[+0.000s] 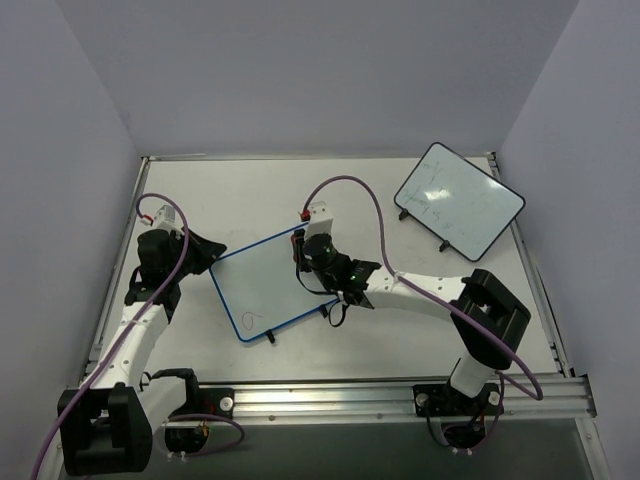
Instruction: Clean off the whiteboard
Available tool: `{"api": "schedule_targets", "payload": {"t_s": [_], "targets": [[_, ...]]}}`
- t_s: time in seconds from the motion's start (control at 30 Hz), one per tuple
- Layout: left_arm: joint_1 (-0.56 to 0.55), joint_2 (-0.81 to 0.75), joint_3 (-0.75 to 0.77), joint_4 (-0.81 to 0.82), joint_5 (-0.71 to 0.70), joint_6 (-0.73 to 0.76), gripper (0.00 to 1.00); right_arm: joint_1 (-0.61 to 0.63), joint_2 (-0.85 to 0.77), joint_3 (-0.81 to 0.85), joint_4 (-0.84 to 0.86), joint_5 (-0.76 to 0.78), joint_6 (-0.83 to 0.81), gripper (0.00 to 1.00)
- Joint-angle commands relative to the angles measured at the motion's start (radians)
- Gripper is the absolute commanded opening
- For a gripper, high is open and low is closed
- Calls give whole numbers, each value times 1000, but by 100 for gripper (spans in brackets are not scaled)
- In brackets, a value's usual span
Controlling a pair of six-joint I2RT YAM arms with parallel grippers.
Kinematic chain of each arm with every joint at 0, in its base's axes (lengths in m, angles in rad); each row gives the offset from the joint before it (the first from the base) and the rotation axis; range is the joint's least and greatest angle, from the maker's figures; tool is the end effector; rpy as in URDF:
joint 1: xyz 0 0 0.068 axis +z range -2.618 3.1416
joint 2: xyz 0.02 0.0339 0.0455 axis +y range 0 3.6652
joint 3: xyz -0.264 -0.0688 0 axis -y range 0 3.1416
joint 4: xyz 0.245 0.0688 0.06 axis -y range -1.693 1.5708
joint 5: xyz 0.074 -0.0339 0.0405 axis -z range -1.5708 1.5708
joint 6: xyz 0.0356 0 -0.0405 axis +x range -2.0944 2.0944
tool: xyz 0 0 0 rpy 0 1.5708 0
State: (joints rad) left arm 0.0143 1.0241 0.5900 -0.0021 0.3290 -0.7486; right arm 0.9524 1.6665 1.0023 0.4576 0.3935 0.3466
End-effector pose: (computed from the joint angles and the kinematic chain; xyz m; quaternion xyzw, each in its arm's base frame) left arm 0.2280 -0.0082 0.2449 -0.2280 0.8049 -0.3192 0.4452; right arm 0.2313 0.3015 0.2506 -0.1095 0.7634 0.2531 0.5841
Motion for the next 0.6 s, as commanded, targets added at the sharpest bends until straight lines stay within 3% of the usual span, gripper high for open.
{"api": "schedule_targets", "payload": {"t_s": [0.0, 0.57], "targets": [[-4, -19, 5, 40, 16, 5, 2, -29, -36, 10, -54, 79, 23, 0], [-4, -21, 4, 42, 13, 6, 2, -99, -94, -18, -126, 81, 37, 0]]}}
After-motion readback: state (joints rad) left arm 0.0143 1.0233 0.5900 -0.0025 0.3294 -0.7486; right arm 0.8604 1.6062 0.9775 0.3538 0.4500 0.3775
